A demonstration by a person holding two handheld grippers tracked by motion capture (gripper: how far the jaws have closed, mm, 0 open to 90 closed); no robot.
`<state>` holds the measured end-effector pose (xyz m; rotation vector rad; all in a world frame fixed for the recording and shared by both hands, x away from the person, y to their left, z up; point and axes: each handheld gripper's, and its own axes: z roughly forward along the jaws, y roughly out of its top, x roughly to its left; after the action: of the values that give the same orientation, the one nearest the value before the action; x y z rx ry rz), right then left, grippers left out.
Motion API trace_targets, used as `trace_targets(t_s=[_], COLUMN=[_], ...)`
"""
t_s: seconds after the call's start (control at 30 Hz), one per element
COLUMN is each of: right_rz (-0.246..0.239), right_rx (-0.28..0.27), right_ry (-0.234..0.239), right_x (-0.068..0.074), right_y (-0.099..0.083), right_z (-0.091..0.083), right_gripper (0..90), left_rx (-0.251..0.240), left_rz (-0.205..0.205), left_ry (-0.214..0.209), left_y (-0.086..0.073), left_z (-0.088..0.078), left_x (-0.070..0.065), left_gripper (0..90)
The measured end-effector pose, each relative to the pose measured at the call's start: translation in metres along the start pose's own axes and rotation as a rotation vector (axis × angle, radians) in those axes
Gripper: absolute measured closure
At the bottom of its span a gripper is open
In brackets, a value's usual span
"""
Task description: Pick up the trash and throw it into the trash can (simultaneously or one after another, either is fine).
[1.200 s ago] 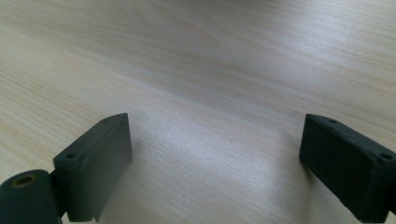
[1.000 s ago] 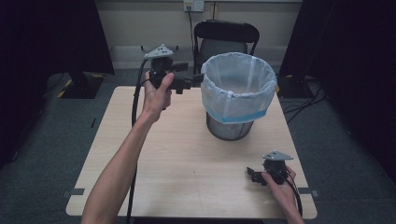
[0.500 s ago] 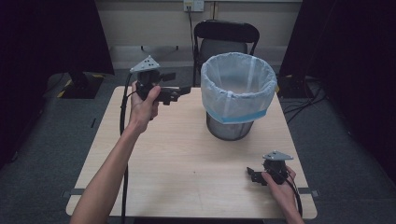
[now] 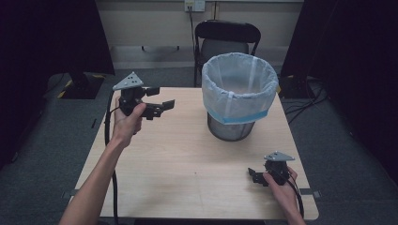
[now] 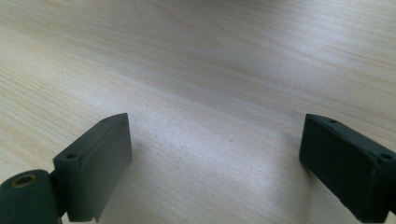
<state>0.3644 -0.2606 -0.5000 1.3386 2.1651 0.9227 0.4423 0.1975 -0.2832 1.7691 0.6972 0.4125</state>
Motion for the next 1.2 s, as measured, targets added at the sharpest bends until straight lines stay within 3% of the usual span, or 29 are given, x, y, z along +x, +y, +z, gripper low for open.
trace_targets(t_s=[0.2,0.6,0.67,0.83,1.17,1.2], right_rz=[0.000,0.000,0.000,0.000,0.000,0.000], right_rx=[0.000,0.000,0.000,0.000,0.000,0.000], right_ry=[0.000,0.000,0.000,0.000,0.000,0.000], right_x=[0.000,0.000,0.000,0.000,0.000,0.000], right_y=[0.000,0.000,0.000,0.000,0.000,0.000], right_z=[0.000,0.000,0.000,0.000,0.000,0.000], right_gripper=[8.6,8.6,8.6,8.6,8.6,8.6], left_rx=[0.021,0.025,0.023,0.071,0.156,0.173], left_rz=[0.005,-0.031,-0.035,-0.030,-0.083,-0.074], left_ry=[0.019,0.081,0.073,0.079,0.110,0.115], left_y=[-0.015,-0.048,-0.053,-0.070,-0.107,-0.110], left_z=[-0.014,-0.035,-0.038,-0.042,-0.050,-0.049], left_x=[0.000,0.006,0.006,0.005,0.010,0.011], left_gripper=[16.9,17.3,18.3,18.3,18.5,18.6])
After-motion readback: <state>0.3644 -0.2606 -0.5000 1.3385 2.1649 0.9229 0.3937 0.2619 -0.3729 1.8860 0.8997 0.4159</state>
